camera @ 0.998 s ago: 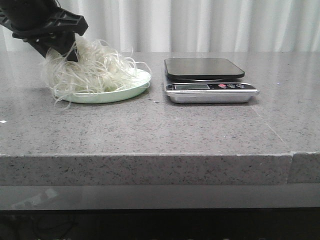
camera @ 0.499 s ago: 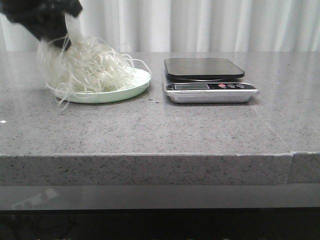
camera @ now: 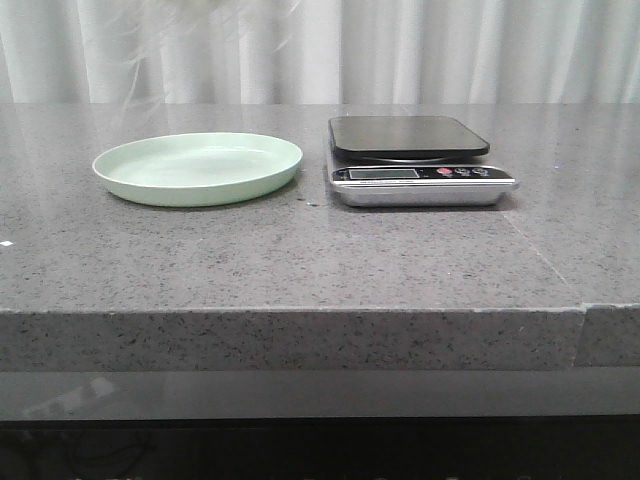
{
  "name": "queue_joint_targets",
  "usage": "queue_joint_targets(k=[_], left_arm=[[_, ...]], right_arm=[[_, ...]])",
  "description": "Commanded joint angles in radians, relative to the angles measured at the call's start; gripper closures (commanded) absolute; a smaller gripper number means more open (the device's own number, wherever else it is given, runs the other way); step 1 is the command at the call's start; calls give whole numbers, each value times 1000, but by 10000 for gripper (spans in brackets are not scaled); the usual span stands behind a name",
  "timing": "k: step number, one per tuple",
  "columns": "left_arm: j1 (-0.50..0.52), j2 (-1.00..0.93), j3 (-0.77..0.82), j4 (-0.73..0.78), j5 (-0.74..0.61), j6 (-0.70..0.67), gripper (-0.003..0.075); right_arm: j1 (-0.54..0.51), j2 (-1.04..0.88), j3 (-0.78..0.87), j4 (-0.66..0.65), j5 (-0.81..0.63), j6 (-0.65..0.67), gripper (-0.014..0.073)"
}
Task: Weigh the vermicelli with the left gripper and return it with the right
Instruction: 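Lift the vermicelli off the green plate with the left gripper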
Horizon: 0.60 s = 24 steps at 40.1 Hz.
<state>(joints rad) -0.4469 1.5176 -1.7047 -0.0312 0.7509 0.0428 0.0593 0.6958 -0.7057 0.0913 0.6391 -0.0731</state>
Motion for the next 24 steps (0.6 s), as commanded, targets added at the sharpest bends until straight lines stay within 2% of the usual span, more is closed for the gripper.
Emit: queue_joint_targets(k=[1,6,13,24], left_arm=[[-70,-46,-81,-15,-166,-2,564],[-145,-18,-125,-15,-233,-2,564],[-225,96,-259,-14,-263,-2,564],[-248,316,-467,-14,-248,-2,564]], right_arm=[[-6,4,-34,-4,-57,-8,17],[-6,4,-34,-4,-57,-8,17],[-6,4,-34,-4,-57,-8,17],[-6,4,-34,-4,-57,-8,17]])
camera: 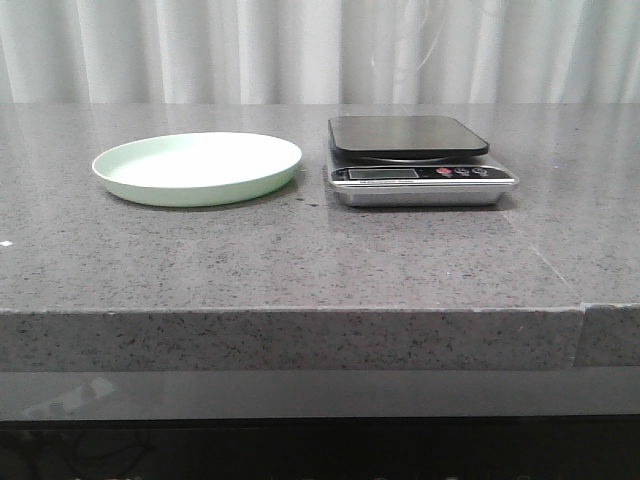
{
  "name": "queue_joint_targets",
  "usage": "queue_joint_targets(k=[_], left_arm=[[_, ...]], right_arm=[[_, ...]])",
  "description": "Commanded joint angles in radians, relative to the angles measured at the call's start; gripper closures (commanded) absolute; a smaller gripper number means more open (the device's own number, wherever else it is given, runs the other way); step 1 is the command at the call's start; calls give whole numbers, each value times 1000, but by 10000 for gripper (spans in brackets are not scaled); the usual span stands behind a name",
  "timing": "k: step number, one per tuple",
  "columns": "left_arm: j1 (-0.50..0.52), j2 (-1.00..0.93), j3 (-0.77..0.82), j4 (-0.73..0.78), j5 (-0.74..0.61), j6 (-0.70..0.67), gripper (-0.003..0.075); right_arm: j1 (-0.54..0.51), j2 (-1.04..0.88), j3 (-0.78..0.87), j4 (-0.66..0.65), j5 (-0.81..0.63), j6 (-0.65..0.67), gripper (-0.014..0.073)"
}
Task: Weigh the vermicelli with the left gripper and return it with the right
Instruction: 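Lift the vermicelli off the green plate with the left gripper, then carry the vermicelli over the scale and release it onto the pan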
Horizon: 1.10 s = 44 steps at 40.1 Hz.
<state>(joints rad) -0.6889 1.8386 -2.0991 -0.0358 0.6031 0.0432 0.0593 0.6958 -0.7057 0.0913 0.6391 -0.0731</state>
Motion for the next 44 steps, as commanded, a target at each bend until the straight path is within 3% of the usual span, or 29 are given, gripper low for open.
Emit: queue_joint_targets(k=[1,10,29,34,41,44], left_arm=[[-6,12,-80,-9,-105,-2,564],[-4,121,-84,-9,-96,-2,564],[19,231,-82,-1,106,-2,556],[29,232,-82,-1,128,-2,476],[31,228,-82,-3,153,-2,237],[31,215,-82,-3,161,-2,215]], right_arm=[[-6,4,-34,-4,-57,-8,17],[-6,4,-34,-4,-57,-8,17],[-6,4,-34,-4,-57,-8,17],[-6,4,-34,-4,-57,-8,17],[-6,4,-34,-4,-57,-8,17],[-6,4,-34,-4,-57,-8,17]])
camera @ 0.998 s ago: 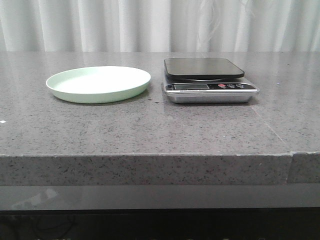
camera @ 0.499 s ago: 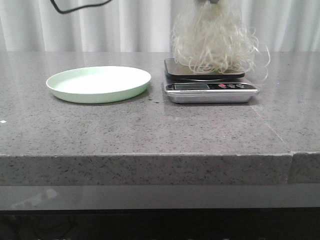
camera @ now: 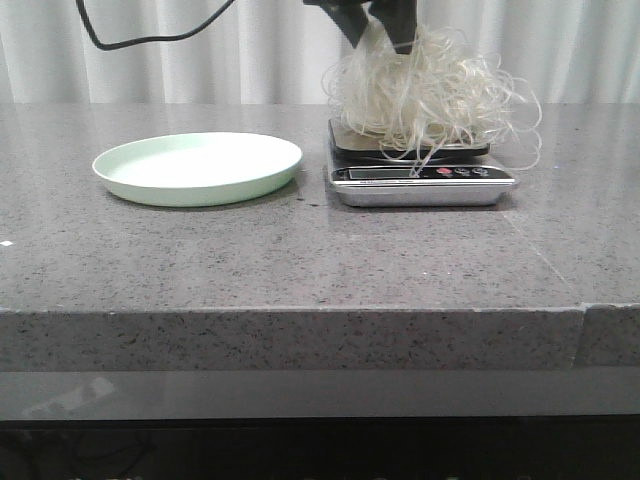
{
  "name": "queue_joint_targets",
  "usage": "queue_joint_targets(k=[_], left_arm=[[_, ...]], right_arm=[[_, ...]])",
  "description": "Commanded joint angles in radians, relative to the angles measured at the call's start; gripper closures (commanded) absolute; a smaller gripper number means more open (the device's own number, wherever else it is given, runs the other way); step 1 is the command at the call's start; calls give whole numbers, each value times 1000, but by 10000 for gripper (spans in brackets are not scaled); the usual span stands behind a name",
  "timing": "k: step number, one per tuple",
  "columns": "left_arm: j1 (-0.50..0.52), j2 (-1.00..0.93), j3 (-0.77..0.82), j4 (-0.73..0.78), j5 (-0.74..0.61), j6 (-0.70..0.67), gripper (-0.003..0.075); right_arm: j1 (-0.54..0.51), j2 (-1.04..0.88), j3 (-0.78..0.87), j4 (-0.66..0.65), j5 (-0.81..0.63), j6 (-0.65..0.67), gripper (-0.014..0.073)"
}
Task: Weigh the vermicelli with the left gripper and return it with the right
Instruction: 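Carry the vermicelli over the scale and release it onto the pan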
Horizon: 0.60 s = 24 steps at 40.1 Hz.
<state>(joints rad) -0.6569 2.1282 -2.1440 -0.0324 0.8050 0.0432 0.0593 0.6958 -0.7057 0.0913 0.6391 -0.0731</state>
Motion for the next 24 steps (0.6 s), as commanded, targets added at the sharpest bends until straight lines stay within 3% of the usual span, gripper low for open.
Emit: queue_joint_targets(k=[1,16,24], left_arm=[[-1,-81,-37,-7,-42,-2,218],[-3,-327,-27,-5,57,-2,219],[-9,-485,111,-9,70,-2,219]], right_arm=[[-6,4,-34,-4,-57,-8,17],[-6,4,-34,-4,-57,-8,17],[-6,4,-34,-4,-57,-8,17]])
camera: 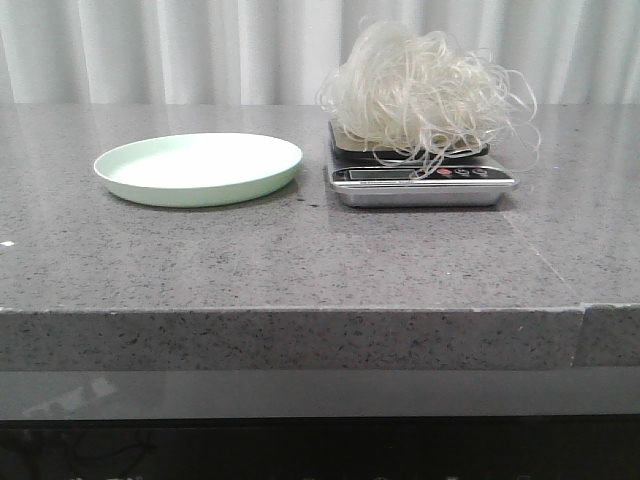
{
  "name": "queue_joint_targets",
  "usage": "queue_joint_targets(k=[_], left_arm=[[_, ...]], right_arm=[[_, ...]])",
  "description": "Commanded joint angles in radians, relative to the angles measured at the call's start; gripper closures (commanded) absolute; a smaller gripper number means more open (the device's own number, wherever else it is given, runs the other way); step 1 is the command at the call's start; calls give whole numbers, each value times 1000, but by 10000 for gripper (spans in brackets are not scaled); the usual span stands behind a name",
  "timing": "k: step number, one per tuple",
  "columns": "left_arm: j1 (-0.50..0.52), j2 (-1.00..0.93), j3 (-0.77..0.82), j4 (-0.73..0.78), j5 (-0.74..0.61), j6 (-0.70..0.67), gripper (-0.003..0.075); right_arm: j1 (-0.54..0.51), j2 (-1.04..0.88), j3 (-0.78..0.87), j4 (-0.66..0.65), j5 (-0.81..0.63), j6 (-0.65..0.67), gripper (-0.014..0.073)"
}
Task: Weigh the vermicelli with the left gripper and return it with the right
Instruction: 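Carry the vermicelli over the scale and release it onto the pan, then withdraw the open left gripper from the scale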
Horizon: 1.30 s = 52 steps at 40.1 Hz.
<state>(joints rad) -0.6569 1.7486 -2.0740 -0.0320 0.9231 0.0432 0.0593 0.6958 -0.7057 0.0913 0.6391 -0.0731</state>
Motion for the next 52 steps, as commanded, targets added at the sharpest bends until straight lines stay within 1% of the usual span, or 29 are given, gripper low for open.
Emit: queue_joint_targets(k=[1,4,10,18,24,31,38,42,46,52], left_arm=[[-9,-123,66,-11,-56,-2,219],[-9,-182,156,-11,-87,-2,219],[-9,-328,387,-11,-186,-2,219],[-9,-527,680,-11,-260,-2,219],[-9,-688,868,-13,-303,-2,219],[-9,-891,1061,-13,-310,-2,219],[-9,-1081,1212,-15,-308,-4,219],[-9,-1162,1262,-15,-308,-4,219],[-9,-1217,1287,-15,-304,-4,219],[-9,-1229,1292,-15,-302,-4,219]], right_arm=[[-6,4,-34,-4,-57,-8,17],[-6,4,-34,-4,-57,-8,17],[-6,4,-34,-4,-57,-8,17],[-6,4,-34,-4,-57,-8,17],[-6,4,-34,-4,-57,-8,17],[-6,4,-34,-4,-59,-8,17],[-6,4,-34,1,-101,-8,17],[-6,11,-41,4,-138,-8,17],[-6,77,-88,4,-127,-8,17],[-3,225,-210,6,-82,-8,17]])
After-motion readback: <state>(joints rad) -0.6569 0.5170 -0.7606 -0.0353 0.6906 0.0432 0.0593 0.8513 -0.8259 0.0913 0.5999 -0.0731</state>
